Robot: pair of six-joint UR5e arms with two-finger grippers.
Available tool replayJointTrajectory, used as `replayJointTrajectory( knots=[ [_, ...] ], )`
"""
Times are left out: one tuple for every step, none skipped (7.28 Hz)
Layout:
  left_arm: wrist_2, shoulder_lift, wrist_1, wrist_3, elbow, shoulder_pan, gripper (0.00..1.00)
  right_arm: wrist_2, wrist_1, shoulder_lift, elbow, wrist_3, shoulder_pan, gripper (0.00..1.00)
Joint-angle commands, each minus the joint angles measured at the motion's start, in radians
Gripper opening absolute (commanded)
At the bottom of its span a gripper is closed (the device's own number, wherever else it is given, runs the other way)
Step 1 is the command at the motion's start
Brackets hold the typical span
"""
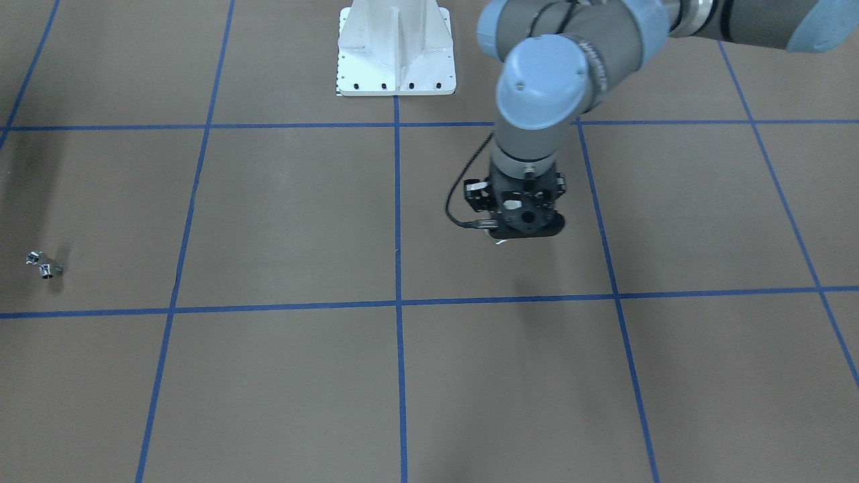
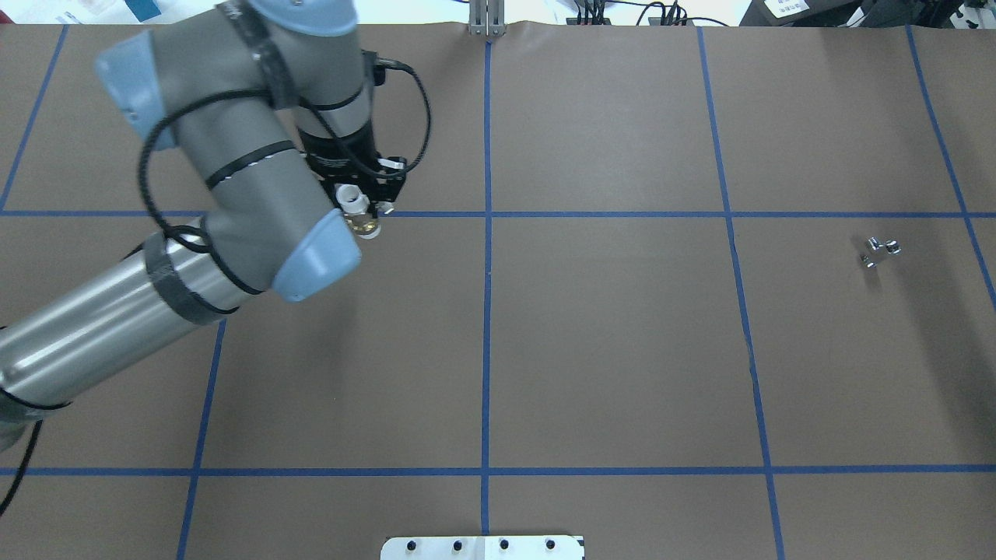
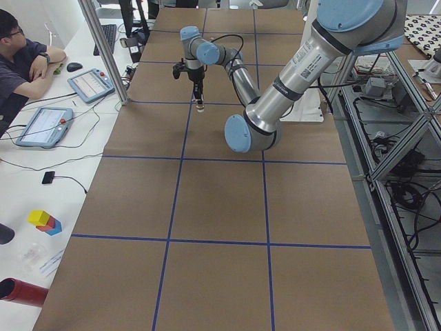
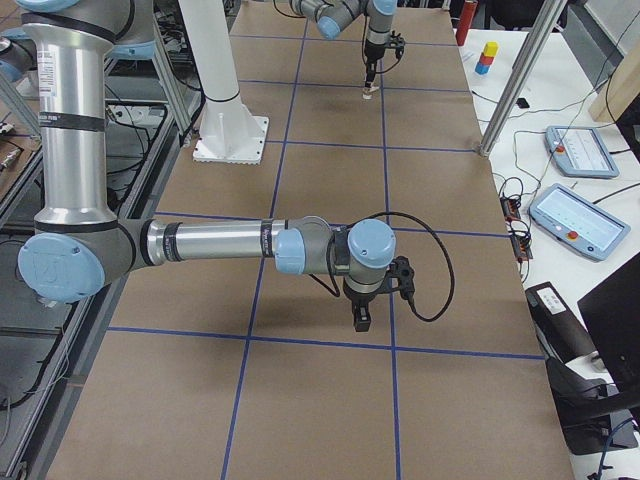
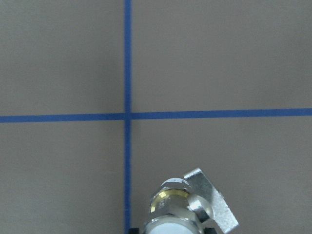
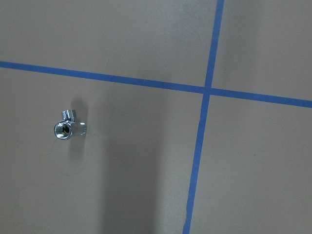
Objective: Assemble PPR valve and pipe with both arms
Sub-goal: 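Carry the white PPR valve with the left gripper to the table center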
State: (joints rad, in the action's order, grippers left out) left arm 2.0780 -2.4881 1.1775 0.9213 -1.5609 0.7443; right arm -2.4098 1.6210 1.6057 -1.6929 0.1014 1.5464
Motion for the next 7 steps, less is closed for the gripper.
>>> replayJointTrajectory(
  knots=[
    [-0.009, -0.205, 0.067, 0.053, 0.228, -0.075, 0.0, 0.098, 0.005, -0.038, 0.002, 0.003, 0.0, 0.99],
    [-0.051, -0.222, 0.159, 0.079, 0.298, -0.097, 0.0, 0.089, 0.002, -0.038, -0.002, -0.002, -0.002, 0.99],
    [-0.068, -0.245, 0.175, 0.082, 0.347, -0.111, 0.0, 0.096, 0.0, -0.015, 0.009, 0.0, -0.002, 0.99],
    [-0.07, -0.253, 0.178, 0.074, 0.373, -0.117, 0.0, 0.095, 0.0, -0.012, 0.012, 0.0, -0.002, 0.99],
    [-0.07, -0.25, 0.189, 0.073, 0.386, -0.126, 0.0, 0.093, 0.0, -0.013, 0.007, 0.0, -0.002, 0.99],
    [-0.07, -0.25, 0.218, 0.071, 0.418, -0.129, 0.0, 0.093, 0.0, -0.013, 0.001, -0.002, -0.002, 0.99],
    [-0.07, -0.241, 0.243, 0.071, 0.438, -0.135, 0.0, 0.09, 0.0, -0.015, -0.001, -0.003, -0.002, 0.99]
  ],
)
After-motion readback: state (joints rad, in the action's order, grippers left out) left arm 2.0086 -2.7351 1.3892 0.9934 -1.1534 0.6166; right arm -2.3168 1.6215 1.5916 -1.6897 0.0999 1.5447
